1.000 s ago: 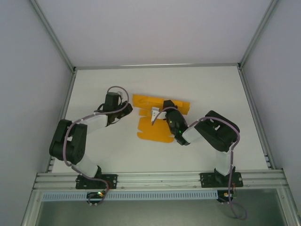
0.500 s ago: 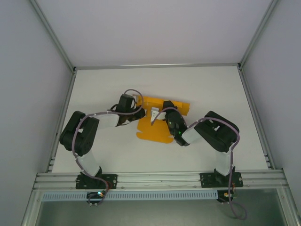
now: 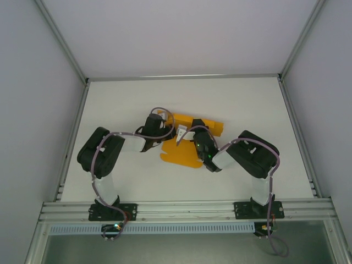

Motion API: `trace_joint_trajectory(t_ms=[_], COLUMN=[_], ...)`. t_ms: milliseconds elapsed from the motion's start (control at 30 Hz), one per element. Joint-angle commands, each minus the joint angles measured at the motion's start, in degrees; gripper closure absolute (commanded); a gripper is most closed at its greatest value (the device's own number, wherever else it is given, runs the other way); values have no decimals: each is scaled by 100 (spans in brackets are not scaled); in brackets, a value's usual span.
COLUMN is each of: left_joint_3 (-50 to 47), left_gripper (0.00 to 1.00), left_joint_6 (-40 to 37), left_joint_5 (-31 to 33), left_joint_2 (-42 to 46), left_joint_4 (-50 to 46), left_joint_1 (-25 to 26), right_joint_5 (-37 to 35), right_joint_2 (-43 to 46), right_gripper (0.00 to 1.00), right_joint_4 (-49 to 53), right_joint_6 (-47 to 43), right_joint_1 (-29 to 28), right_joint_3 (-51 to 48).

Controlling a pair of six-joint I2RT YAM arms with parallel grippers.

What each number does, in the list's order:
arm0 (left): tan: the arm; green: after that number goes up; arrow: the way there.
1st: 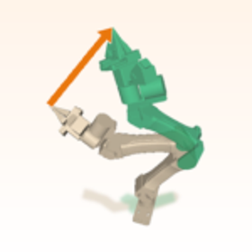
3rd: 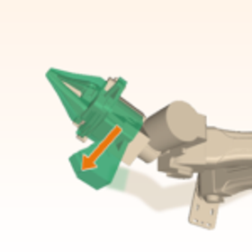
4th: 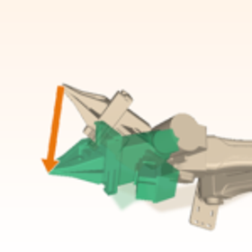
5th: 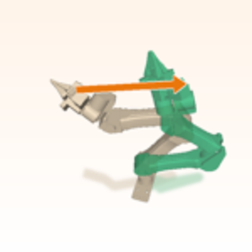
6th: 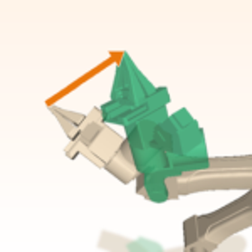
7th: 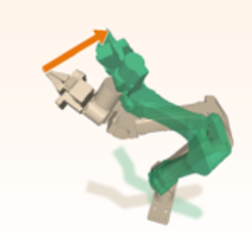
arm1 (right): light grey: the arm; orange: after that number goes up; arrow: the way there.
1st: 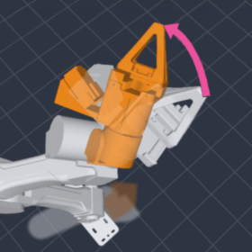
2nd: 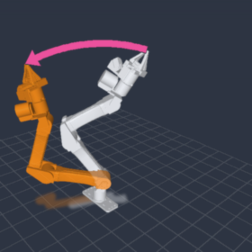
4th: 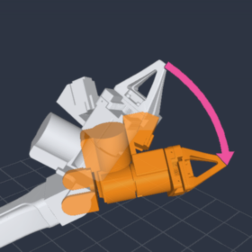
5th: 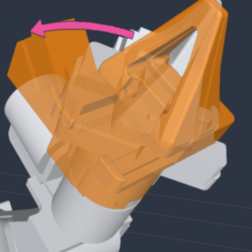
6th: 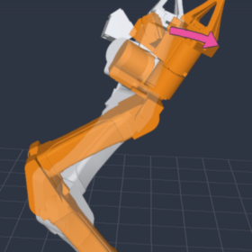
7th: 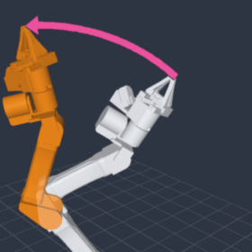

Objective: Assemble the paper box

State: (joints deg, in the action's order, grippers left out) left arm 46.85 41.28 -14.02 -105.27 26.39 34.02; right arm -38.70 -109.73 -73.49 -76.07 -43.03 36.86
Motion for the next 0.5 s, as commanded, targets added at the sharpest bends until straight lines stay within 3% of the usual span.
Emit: trace_joint_trajectory(t_ms=[0,167,267,400,467], left_joint_3=[-145,-132,-164,-584,-761], left_gripper=[92,79,78,76,73], left_joint_6=[21,-113,-118,-126,-308], left_joint_5=[273,388,242,136,313], left_joint_2=[-94,-74,-7,687,1261], left_joint_4=[231,86,98,119,-329], left_joint_1=[108,174,151,34,11], right_joint_5=[121,100,132,188,196], right_joint_2=[119,125,38,-46,-69], right_gripper=[100,100,100,100,100], right_joint_4=[-248,-244,-236,-242,-241], right_joint_6=[368,405,286,8,-35], right_joint_1=[-157,-175,-156,2,62], right_joint_3=[-79,-115,-127,-104,-84])
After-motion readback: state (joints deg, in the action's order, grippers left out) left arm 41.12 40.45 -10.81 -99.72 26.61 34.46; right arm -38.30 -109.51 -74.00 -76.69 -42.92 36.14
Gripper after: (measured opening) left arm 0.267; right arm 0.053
